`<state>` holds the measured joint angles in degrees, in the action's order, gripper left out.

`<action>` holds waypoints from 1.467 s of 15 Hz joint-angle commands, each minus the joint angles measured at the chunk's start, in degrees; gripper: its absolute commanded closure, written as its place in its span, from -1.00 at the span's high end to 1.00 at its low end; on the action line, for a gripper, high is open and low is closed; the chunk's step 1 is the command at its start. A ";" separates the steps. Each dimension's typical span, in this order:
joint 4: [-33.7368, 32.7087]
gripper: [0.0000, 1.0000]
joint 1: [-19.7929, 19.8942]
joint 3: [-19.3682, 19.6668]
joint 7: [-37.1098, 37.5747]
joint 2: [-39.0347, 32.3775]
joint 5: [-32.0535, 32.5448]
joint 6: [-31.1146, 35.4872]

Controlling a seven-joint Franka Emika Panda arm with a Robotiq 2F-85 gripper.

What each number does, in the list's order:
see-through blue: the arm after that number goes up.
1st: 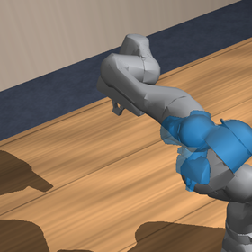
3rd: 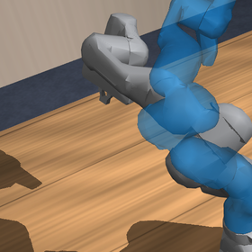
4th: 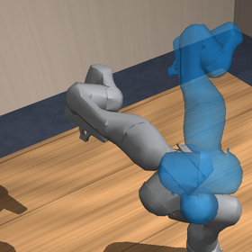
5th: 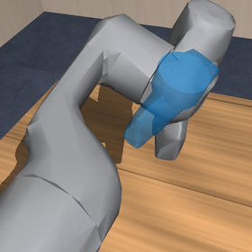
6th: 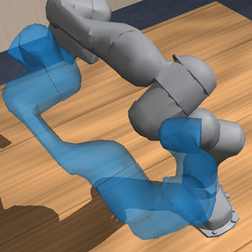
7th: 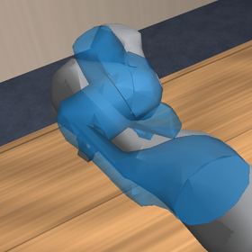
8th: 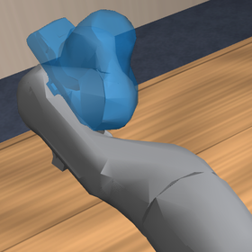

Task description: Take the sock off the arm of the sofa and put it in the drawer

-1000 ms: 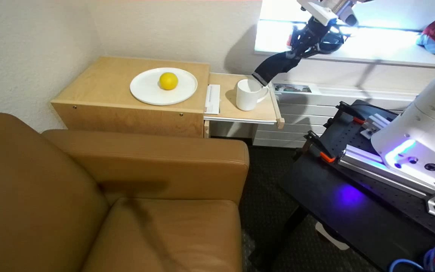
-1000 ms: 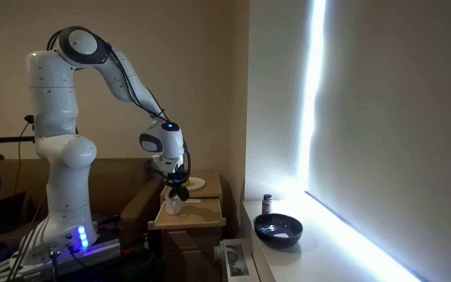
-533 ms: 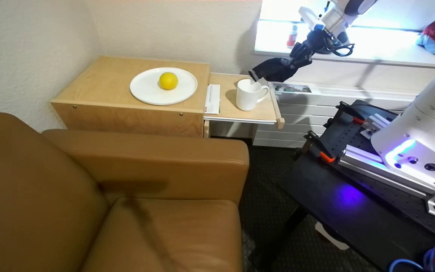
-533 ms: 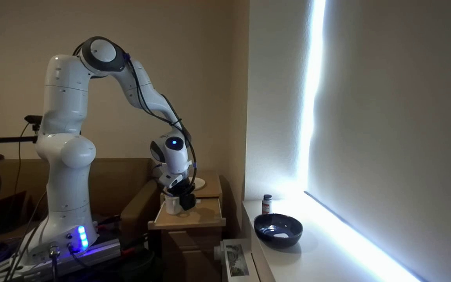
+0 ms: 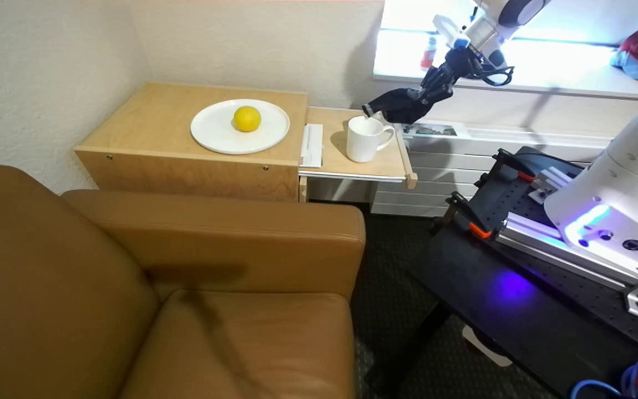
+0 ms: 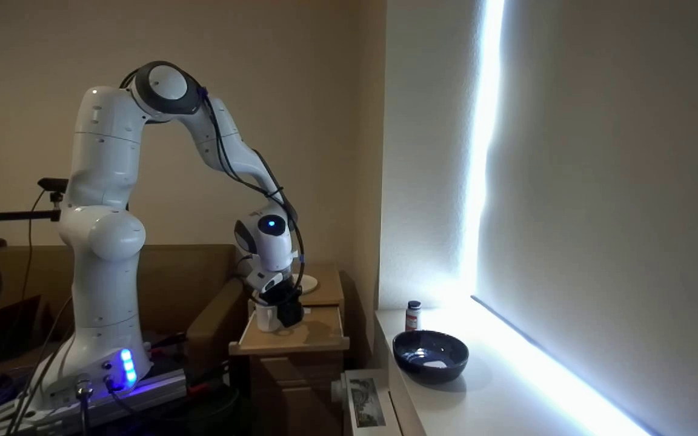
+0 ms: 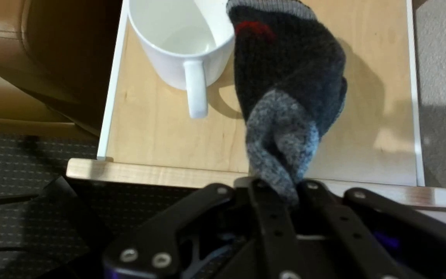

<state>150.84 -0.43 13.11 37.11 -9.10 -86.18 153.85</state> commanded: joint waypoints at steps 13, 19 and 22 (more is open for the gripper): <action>-25.21 -0.94 2.67 -7.47 22.58 -27.07 -8.33 -2.20; -25.32 -0.94 2.50 -7.40 22.43 -27.86 -8.65 -2.58; -27.04 -0.94 2.98 -7.34 21.44 -29.86 -12.19 -1.45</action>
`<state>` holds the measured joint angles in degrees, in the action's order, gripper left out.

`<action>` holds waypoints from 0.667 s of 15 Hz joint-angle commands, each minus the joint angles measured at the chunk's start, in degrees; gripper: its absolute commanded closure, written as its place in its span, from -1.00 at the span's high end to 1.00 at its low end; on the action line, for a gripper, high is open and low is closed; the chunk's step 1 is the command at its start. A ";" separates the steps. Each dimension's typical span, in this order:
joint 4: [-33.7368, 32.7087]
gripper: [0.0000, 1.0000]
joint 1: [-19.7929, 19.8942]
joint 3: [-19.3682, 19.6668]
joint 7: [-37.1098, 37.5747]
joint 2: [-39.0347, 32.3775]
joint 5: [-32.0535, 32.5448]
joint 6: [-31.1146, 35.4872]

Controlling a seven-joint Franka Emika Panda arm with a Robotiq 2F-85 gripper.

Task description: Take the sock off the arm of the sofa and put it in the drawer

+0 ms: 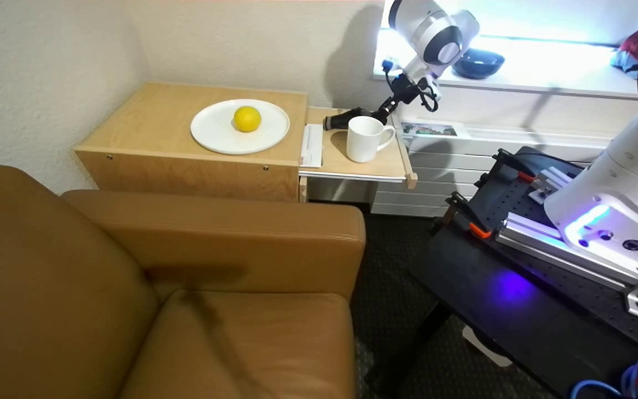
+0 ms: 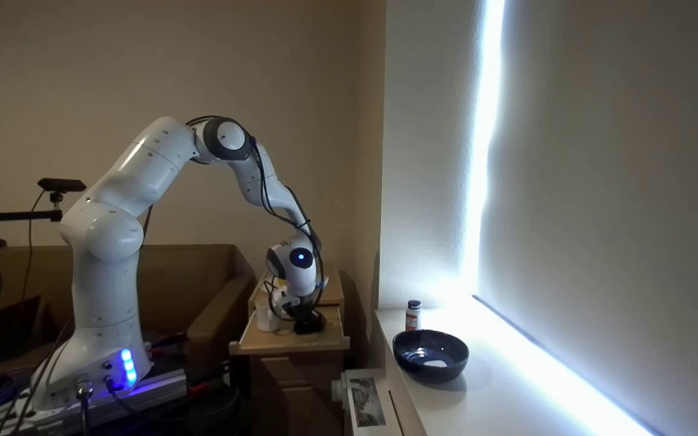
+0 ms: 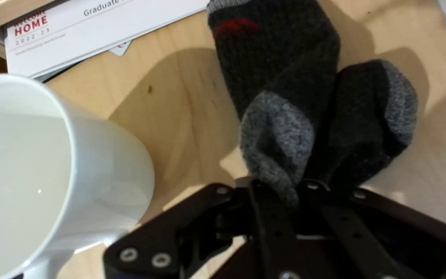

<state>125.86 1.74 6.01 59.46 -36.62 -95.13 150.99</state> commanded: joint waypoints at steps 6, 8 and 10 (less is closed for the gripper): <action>-0.63 0.15 1.40 0.39 -1.19 0.27 -5.49 1.11; 1.57 0.43 1.80 1.11 -2.19 3.46 -5.41 1.07; 5.64 0.70 3.27 1.81 -2.19 8.54 -2.57 -2.41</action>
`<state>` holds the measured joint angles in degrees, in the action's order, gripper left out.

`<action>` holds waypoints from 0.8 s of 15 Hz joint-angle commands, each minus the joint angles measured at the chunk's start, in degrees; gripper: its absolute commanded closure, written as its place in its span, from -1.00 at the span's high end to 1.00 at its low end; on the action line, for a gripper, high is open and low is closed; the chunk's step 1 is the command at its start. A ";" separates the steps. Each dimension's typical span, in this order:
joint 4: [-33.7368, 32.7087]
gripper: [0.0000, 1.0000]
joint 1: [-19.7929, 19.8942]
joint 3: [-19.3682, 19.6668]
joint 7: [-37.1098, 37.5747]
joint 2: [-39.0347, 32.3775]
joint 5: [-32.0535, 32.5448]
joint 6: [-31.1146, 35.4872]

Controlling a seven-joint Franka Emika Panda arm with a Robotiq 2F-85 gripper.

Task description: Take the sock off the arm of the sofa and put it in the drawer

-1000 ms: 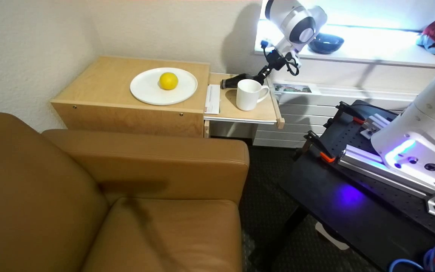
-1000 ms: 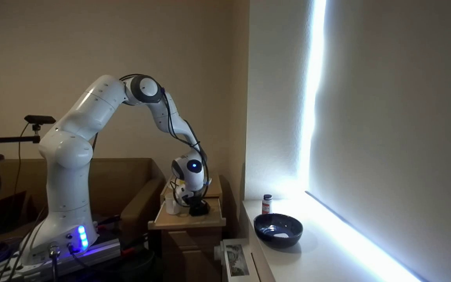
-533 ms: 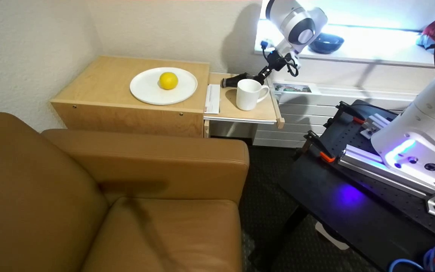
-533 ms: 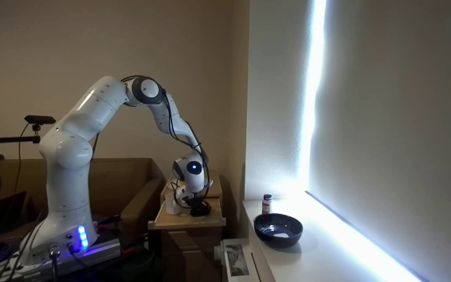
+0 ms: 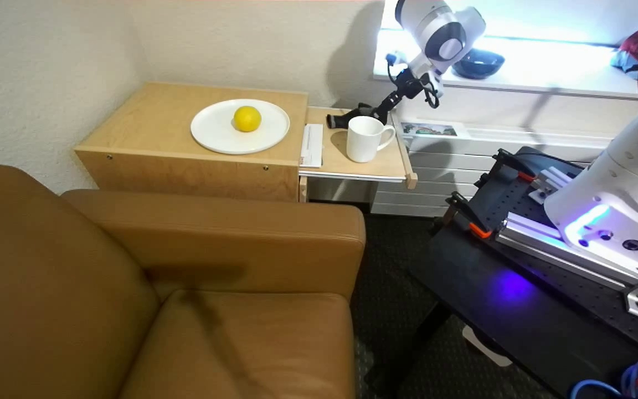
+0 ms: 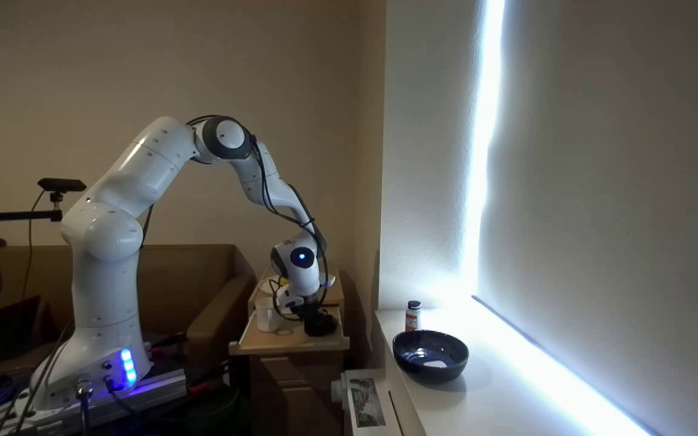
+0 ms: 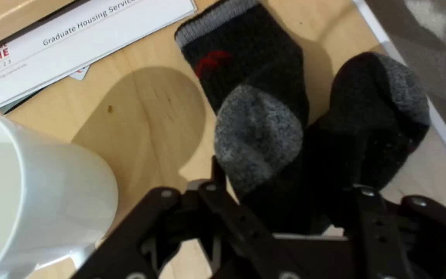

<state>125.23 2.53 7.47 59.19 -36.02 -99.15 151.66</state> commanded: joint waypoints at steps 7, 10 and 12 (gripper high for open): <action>20.88 1.00 7.64 5.24 -5.82 27.96 17.58 -22.57; 26.43 1.00 9.83 8.28 -11.95 37.71 21.44 -27.43; 22.91 1.00 9.33 7.51 -10.33 33.24 20.63 -26.51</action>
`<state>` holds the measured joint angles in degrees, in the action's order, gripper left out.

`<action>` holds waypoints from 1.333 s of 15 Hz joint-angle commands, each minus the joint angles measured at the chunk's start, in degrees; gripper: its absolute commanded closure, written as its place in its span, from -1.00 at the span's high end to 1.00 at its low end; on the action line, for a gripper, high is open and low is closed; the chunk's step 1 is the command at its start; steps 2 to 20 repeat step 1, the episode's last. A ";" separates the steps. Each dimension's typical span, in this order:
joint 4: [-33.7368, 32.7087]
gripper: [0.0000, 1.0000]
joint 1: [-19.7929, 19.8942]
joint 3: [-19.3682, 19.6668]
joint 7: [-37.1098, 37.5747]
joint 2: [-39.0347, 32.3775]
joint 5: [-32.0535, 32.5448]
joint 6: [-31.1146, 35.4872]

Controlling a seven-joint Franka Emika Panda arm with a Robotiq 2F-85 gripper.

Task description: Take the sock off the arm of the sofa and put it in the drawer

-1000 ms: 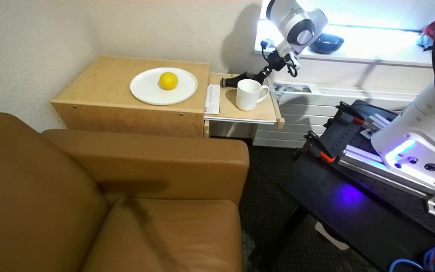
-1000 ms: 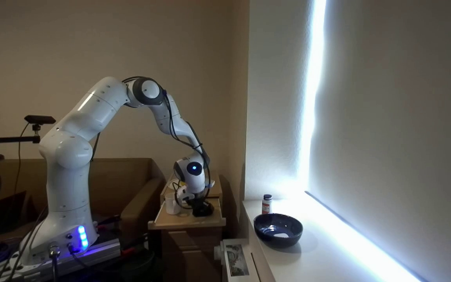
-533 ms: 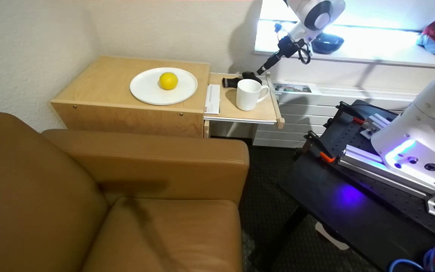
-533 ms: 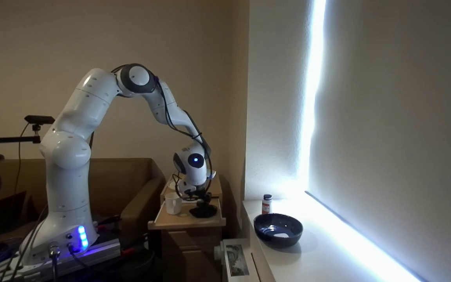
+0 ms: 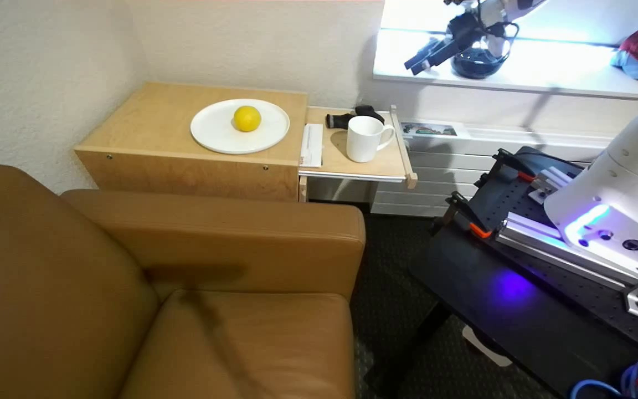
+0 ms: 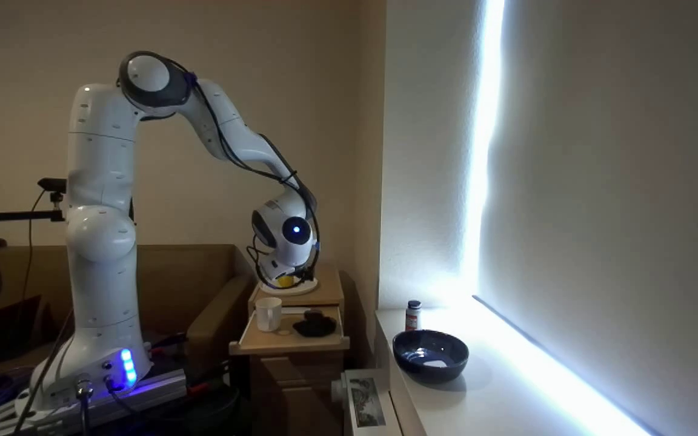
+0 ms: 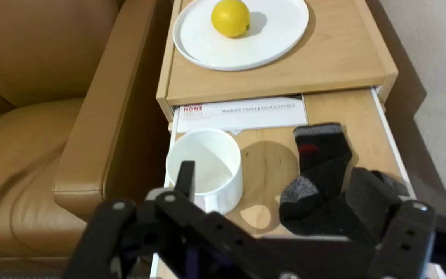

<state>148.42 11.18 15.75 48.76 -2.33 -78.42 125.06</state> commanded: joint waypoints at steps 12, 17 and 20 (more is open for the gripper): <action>0.95 1.00 1.36 -0.43 -0.12 1.96 0.26 -0.38; 0.95 1.00 1.36 -0.43 -0.12 1.96 0.26 -0.38; 0.95 1.00 1.36 -0.43 -0.12 1.96 0.26 -0.38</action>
